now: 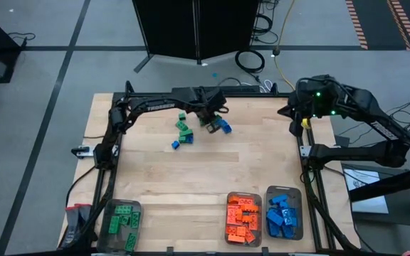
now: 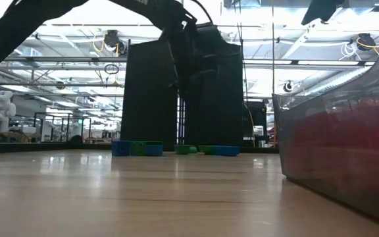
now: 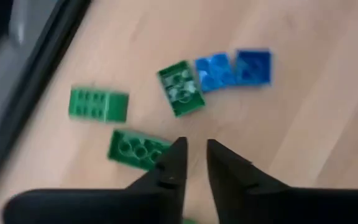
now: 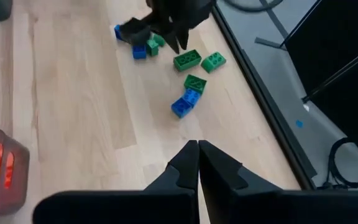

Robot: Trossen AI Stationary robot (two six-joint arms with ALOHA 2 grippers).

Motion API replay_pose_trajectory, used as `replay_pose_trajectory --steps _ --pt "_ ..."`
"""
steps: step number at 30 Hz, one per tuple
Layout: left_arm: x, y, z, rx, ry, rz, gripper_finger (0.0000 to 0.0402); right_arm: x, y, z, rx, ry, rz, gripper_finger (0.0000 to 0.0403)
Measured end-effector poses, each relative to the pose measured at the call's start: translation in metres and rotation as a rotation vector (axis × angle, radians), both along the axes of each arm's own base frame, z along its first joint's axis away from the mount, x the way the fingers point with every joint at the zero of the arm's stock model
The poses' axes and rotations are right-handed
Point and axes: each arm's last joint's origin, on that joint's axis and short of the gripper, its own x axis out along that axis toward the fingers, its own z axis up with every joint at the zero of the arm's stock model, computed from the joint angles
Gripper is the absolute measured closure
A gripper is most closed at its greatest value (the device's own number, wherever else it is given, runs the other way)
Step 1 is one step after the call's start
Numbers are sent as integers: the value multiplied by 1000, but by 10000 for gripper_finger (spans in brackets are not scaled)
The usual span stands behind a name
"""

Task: Sort blocks
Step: Put the green game piece into the left black bin

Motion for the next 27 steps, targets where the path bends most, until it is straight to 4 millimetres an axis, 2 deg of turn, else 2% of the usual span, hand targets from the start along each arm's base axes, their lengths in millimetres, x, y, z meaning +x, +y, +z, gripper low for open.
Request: replay_pose_trajectory --steps 5,12,17,23,27 --pt "-3 0 -1 139 145 -457 269 -2 1 1 -30 5 26 382" --pt "-6 14 -8 259 250 -819 174 -2 1 1 -31 5 27 329" --pt "-11 38 -10 322 268 -941 138 -2 1 1 -8 -4 5 285" --pt "-31 66 -18 235 283 -991 134 -1 1 2 -1 -21 -9 251" --pt "-32 73 -24 244 275 -1076 134 1 -1 5 -19 -59 -9 241"
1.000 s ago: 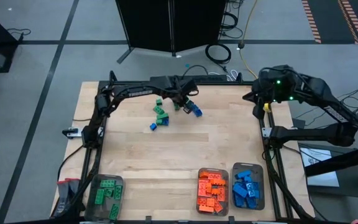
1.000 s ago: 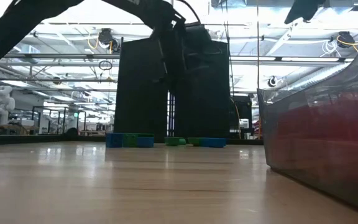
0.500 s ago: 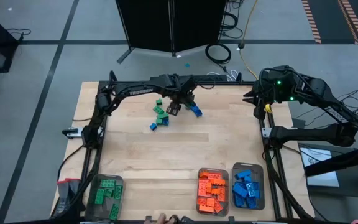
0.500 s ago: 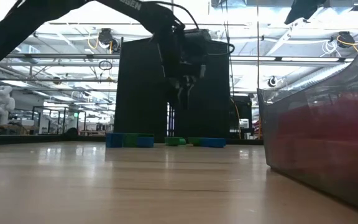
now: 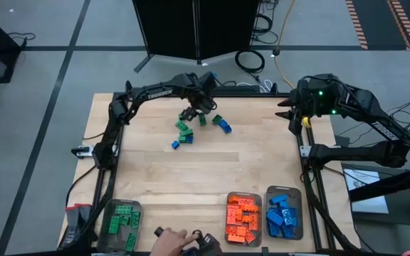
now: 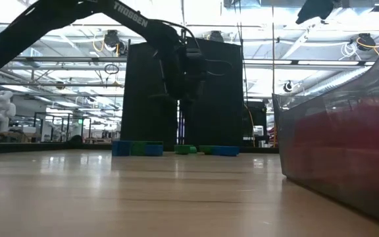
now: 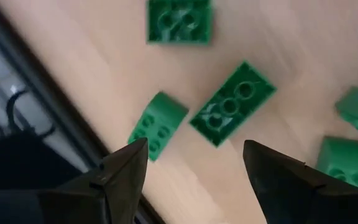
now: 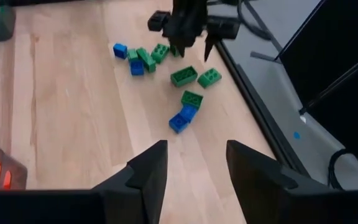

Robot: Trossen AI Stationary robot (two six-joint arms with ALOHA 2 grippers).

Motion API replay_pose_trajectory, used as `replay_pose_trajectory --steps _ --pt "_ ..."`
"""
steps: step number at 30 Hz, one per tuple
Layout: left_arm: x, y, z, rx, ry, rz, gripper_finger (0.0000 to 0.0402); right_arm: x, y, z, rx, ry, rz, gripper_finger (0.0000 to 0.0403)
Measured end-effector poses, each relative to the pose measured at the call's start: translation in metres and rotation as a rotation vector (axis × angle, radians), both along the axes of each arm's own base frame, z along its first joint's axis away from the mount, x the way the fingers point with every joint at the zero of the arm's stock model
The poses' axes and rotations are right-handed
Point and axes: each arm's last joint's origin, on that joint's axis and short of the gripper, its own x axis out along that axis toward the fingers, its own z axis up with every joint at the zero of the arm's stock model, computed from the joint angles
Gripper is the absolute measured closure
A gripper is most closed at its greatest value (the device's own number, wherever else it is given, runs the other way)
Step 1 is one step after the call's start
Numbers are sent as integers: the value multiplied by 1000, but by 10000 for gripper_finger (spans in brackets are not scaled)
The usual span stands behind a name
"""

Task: Sort blocks
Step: Put the green game piece into the left black bin

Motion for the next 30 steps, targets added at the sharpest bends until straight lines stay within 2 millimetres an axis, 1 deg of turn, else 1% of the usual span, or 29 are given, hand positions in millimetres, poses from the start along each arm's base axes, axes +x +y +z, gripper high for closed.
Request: replay_pose_trajectory --steps 4,11,17,22,25,28,30 --pt "2 -2 -4 -26 -4 -112 134 1 -1 1 -11 -15 -3 241" --pt "7 -8 -21 -57 25 -258 134 1 -1 1 -11 -15 -6 242" --pt "7 -7 -39 -70 50 -278 134 1 0 1 -6 -8 -5 243" --pt "5 -7 -53 -63 63 -330 134 1 0 1 -6 -8 -5 243" --pt "6 -4 -63 -73 74 -316 136 1 0 1 -6 -8 -5 243" --pt "9 0 -63 -21 58 -304 152 1 0 1 -6 -9 -5 243" --pt "9 1 -60 13 73 -299 174 1 -1 1 -6 -8 -6 243"
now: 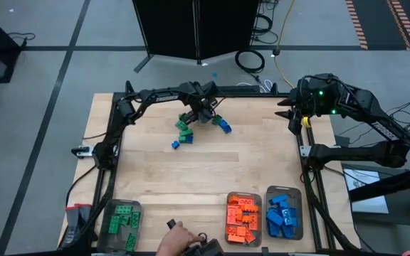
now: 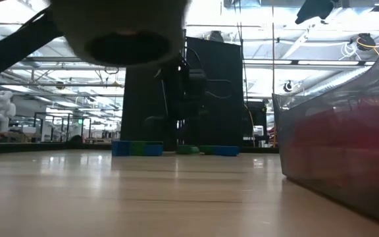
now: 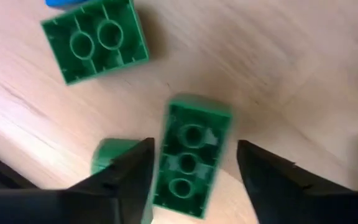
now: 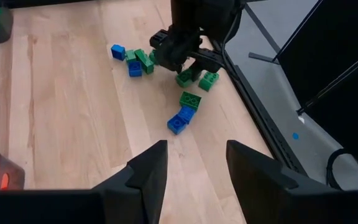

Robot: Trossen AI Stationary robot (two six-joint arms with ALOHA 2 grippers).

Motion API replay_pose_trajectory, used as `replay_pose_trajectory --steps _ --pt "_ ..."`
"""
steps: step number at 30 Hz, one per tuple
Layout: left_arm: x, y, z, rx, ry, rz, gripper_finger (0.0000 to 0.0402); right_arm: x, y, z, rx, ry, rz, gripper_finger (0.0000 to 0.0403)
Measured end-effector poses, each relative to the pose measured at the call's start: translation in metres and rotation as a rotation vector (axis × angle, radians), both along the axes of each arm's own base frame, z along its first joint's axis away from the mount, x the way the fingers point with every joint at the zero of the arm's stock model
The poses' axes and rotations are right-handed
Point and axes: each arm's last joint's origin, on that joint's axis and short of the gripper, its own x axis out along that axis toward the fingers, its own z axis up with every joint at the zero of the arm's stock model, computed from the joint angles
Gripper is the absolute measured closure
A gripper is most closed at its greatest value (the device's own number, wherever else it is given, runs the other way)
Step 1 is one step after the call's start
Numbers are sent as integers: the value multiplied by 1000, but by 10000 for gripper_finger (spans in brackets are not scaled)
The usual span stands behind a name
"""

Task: Sort blocks
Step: Put the green game piece into the left black bin

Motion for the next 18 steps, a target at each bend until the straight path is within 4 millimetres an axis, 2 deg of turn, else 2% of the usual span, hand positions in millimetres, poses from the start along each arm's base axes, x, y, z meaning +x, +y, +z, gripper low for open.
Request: replay_pose_trajectory --steps 6,11,15,18 --pt "-1 -1 -1 3 23 11 287 0 0 0 0 -1 1 243" --pt "-2 -1 -1 4 27 20 290 0 0 0 0 -1 1 243" --pt "3 -6 3 47 40 160 290 0 0 0 0 -1 1 243" --pt "7 -12 16 53 24 248 290 0 0 0 0 -1 1 243"
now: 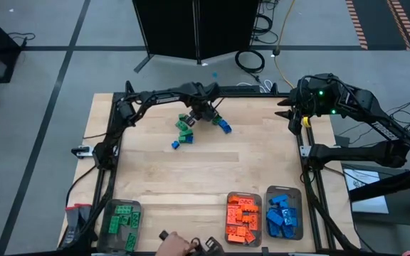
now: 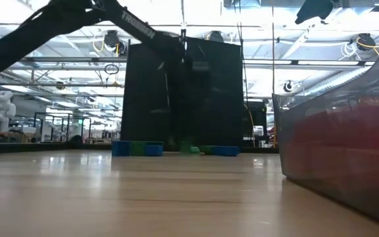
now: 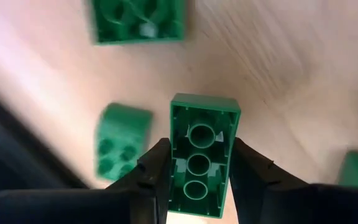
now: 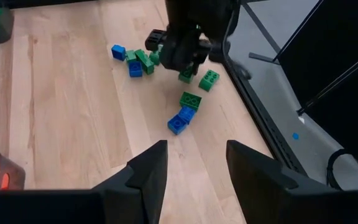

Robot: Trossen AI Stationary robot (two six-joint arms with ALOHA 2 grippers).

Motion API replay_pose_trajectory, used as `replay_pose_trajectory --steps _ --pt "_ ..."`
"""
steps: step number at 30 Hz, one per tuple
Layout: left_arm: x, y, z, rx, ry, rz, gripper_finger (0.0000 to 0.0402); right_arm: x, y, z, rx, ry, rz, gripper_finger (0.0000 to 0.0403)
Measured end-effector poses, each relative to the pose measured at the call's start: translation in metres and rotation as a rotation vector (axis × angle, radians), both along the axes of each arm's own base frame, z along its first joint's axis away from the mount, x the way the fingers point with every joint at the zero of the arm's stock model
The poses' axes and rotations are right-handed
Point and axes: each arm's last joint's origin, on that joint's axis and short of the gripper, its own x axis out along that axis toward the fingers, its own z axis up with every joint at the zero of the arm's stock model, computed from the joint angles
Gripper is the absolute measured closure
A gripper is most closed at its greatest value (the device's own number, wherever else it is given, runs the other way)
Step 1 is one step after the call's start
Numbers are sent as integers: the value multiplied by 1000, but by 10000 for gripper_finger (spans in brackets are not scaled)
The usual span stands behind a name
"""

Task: Sort blocks
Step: Put the green game piece into the left black bin

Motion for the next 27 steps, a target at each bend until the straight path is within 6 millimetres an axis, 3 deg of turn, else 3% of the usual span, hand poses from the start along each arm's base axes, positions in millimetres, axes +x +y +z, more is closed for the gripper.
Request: replay_pose_trajectory --steps 7,16,21,27 --pt "4 -26 60 -27 -165 279 290 0 0 0 -1 0 1 243" --pt "-16 -74 136 -227 -421 913 290 0 0 1 -23 0 16 243" --pt "-30 -118 157 -208 -413 1098 290 2 -1 2 -56 -11 35 243" --pt "-50 -178 164 -152 -282 1232 290 3 -2 5 -72 -36 37 243"
